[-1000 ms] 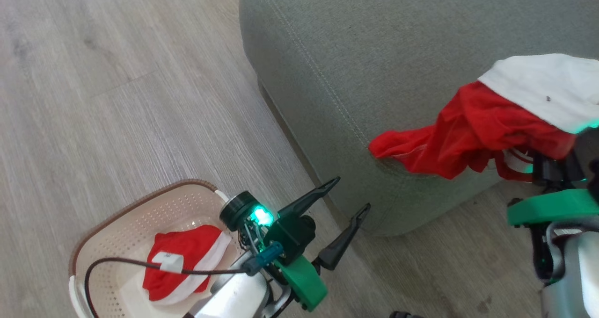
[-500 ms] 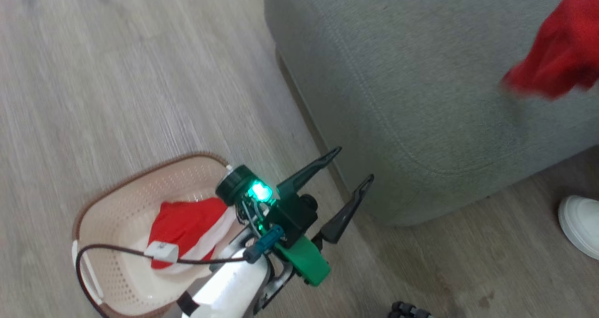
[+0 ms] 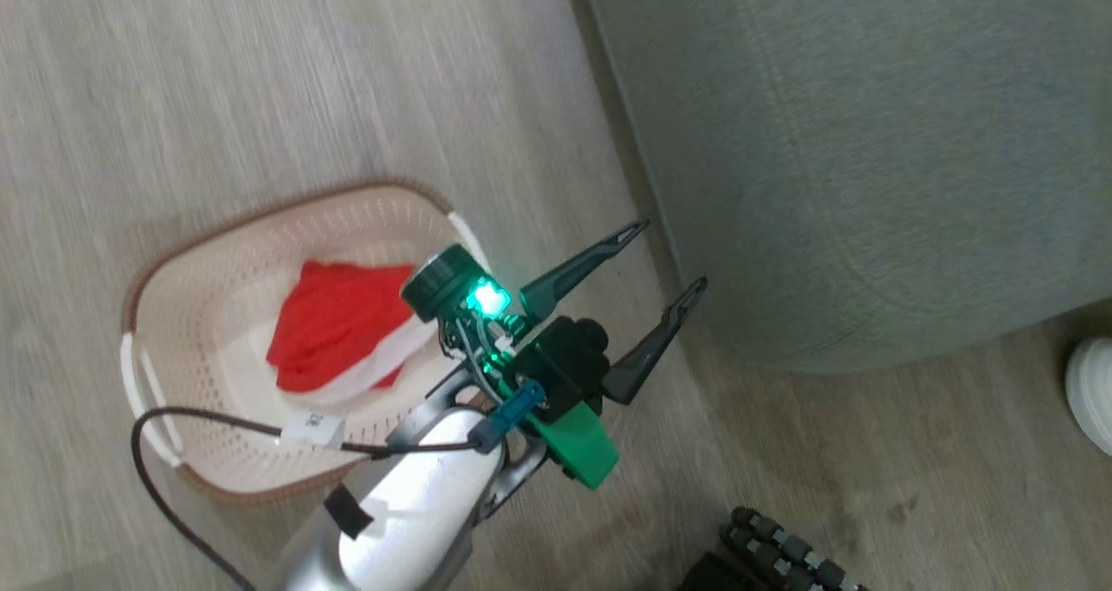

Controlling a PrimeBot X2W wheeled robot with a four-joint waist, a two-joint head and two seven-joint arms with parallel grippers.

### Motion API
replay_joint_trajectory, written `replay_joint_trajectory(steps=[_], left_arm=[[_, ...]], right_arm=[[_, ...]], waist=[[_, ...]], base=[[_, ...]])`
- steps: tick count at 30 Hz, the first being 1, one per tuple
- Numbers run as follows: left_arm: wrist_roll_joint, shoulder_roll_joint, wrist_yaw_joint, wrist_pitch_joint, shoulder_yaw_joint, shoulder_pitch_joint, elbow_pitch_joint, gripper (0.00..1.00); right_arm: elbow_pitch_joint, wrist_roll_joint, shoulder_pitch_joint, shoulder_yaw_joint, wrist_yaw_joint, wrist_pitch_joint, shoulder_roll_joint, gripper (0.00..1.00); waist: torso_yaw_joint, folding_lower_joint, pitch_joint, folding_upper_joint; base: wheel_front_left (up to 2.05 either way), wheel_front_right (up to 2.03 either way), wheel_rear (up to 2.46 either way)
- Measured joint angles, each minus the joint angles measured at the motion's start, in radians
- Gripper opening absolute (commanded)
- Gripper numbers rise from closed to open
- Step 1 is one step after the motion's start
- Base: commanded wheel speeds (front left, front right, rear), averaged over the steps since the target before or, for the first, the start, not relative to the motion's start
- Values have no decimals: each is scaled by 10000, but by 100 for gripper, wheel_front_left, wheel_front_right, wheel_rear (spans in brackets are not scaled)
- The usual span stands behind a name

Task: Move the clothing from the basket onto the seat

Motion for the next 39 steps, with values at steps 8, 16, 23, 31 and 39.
replay_joint_trajectory(steps=[8, 16, 23, 31, 39], left_arm=[[255, 84, -46, 0, 90, -836, 81, 100], [318, 128, -15, -2, -17, -1174, 44, 100], [318, 142, 31, -2, -178, -1255, 46, 100], [316, 182, 104, -2, -207, -1424, 86, 100], [309, 198, 121, -2, -224, -1424, 81, 100]], right_arm=[[1546, 221, -2171, 694, 0, 0, -727, 0], [4869, 259, -2777, 1081, 0, 0, -982, 0], [7402, 69, -3477, 1703, 0, 2, -972, 0], [8989, -4, -3912, 2443, 0, 48, -922, 0], [9482, 320, -4004, 2936, 0, 46, -917, 57]], waist=[[528, 1, 1297, 0], [1136, 0, 2177, 0], [1215, -2, 2491, 0], [1207, -2, 2570, 0], [1158, -2, 2463, 0]], base=[[0, 0, 0], [0, 0, 0], [0, 0, 0], [0, 0, 0], [0, 0, 0]])
